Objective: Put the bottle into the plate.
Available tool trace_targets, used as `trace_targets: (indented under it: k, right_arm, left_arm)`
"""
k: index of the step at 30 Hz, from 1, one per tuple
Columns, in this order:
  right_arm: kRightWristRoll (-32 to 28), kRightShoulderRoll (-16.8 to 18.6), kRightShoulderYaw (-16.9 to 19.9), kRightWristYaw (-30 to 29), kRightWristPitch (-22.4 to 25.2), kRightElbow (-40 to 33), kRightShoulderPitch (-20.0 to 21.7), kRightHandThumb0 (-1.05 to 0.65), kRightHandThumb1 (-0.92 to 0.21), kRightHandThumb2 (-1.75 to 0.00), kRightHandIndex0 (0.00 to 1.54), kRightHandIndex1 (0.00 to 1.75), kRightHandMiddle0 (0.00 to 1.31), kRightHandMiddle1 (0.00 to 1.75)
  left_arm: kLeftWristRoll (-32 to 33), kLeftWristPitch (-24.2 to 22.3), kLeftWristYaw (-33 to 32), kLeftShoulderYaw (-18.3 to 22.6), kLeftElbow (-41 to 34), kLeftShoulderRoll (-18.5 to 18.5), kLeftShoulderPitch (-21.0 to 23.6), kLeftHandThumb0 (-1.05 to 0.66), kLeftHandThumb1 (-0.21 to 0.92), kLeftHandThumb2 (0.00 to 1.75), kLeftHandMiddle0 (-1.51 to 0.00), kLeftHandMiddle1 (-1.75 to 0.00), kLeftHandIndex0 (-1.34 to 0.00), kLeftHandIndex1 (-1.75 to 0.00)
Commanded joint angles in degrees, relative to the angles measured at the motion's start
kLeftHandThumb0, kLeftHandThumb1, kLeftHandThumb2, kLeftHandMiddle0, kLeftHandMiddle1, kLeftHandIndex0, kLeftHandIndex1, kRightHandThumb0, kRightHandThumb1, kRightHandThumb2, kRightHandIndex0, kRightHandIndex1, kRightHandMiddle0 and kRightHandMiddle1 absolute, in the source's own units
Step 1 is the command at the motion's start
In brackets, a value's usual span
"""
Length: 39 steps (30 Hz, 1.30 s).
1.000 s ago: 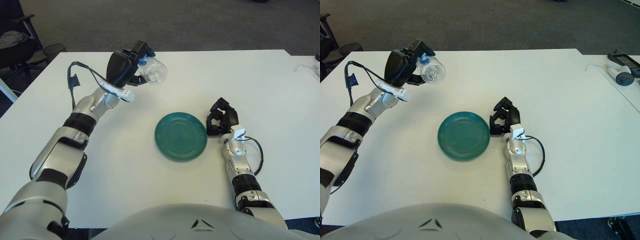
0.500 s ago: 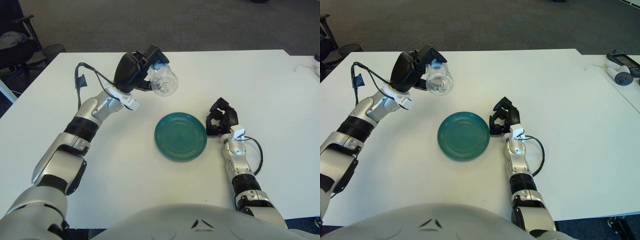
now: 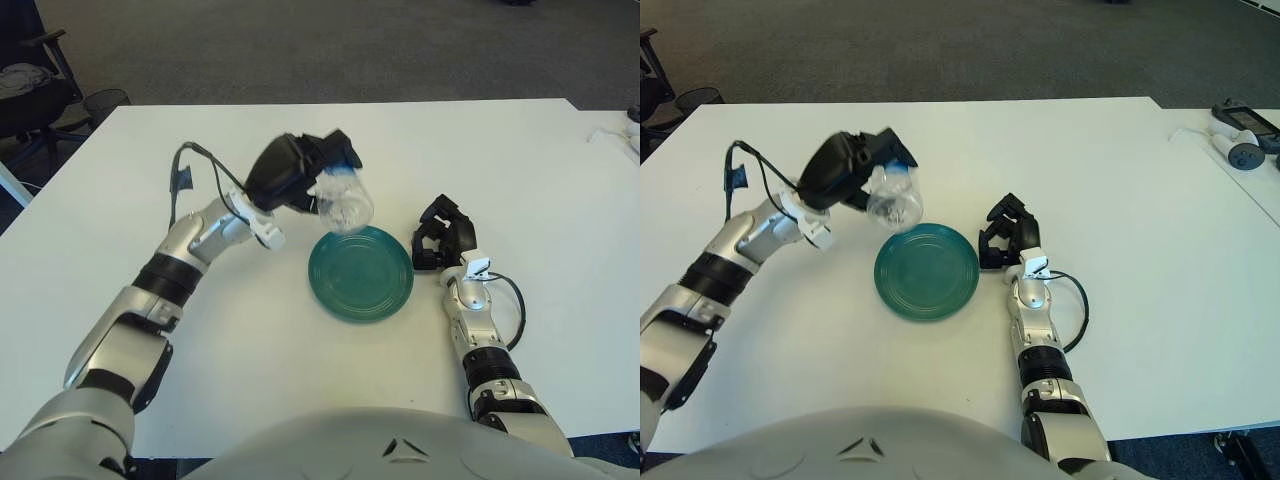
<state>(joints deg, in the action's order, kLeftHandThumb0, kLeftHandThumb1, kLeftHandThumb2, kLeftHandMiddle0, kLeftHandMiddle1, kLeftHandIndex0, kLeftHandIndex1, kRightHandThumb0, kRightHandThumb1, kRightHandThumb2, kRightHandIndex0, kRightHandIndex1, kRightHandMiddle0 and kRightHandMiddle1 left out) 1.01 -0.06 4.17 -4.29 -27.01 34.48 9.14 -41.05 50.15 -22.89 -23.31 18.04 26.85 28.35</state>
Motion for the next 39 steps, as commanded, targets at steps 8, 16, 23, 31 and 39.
trace_targets:
  k: [8, 16, 23, 31, 39]
  right_arm:
    - [-0.1, 2.2, -0.1, -0.9, 5.3, 10.9, -6.4, 0.00, 0.05, -1.66, 0.95, 1.54, 0.66, 1.75]
    - [-0.4, 2.5, -0.3, -0.5, 4.4, 10.6, -6.6, 0.00, 0.05, -1.66, 0.96, 1.54, 0.66, 1.75]
    - [-0.9, 2.7, -0.4, 0.8, 3.8, 10.0, -7.0, 0.00, 0.05, -1.67, 0.96, 1.56, 0.65, 1.75]
    - [-1.2, 2.7, -0.4, 2.1, 3.7, 10.2, -6.9, 0.00, 0.03, -1.70, 0.90, 1.69, 0.64, 1.75]
    - [-1.0, 2.8, -0.3, 2.3, 3.7, 10.2, -6.8, 0.00, 0.00, -1.68, 0.87, 1.72, 0.61, 1.75]
  left_arm:
    - [-7.4, 5.1, -0.1, -3.9, 7.0, -1.4, 1.6, -0.48, 0.29, 1.35, -1.13, -1.75, -0.62, -1.75]
    - [-14.8, 5.4, -8.2, -5.4, 10.0, -2.3, 0.9, -0.47, 0.31, 1.32, -1.13, -1.75, -0.61, -1.75]
    - [-15.5, 6.2, -8.0, -6.6, 11.2, -2.1, 1.0, -0.46, 0.33, 1.30, -1.13, -1.75, -0.59, -1.75]
    - [-15.6, 3.4, -4.2, -7.4, 10.2, -1.9, 0.3, -0.46, 0.33, 1.29, -1.13, -1.75, -0.59, -1.75]
    - [-16.0, 0.9, -2.9, -7.8, 9.6, -2.1, 0.2, -0.46, 0.33, 1.29, -1.13, -1.75, -0.59, -1.75]
